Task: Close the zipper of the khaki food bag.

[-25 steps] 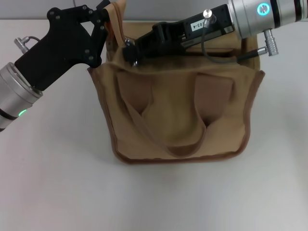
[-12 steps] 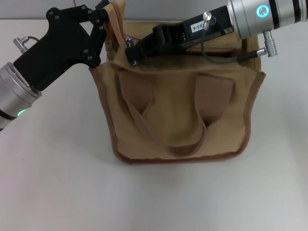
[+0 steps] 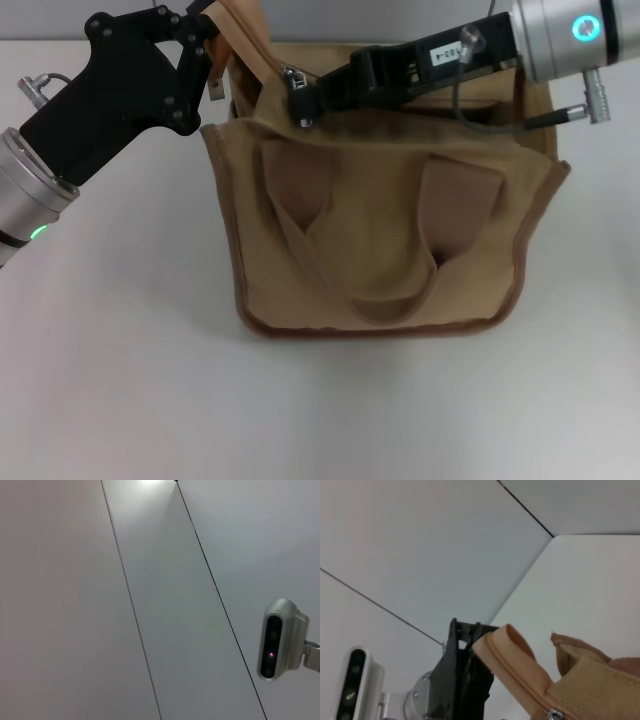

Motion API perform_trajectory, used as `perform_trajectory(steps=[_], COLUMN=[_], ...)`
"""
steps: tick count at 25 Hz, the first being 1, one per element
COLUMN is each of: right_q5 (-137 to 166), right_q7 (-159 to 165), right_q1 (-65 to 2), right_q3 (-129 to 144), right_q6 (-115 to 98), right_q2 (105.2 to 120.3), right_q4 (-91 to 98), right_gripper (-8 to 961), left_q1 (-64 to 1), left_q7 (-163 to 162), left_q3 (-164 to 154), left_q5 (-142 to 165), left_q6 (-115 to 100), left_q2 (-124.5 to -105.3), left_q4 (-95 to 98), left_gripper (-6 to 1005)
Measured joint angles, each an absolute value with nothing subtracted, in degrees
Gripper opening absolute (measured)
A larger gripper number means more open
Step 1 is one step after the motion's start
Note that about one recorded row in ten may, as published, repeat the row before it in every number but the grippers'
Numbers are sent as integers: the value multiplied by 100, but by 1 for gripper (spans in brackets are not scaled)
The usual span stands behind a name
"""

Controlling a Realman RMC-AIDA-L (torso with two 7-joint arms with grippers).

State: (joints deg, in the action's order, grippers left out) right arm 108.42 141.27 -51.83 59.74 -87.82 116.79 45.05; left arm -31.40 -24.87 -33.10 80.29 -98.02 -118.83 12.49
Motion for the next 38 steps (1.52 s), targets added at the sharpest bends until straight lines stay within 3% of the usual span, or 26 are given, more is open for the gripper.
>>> perform_trajectory(steps=[10, 38], right_q5=[10715, 10715], right_q7=[13960, 13436], right_q1=[-4902, -4113], right_q3=[5834, 4795], right_q6=[-9043, -9969], right_q2=[11681, 11474], right_q4=[4666, 4836], right_gripper=[11, 32], left_q1=[-3137, -3059], left_q7=[-2487, -2487], left_q3=[-3304, -3304], left_q5=[8008, 7834], left_q6=[-9673, -9491], left_q2=[-11883, -11874], left_q4=[1248, 1215], left_gripper=[8, 8])
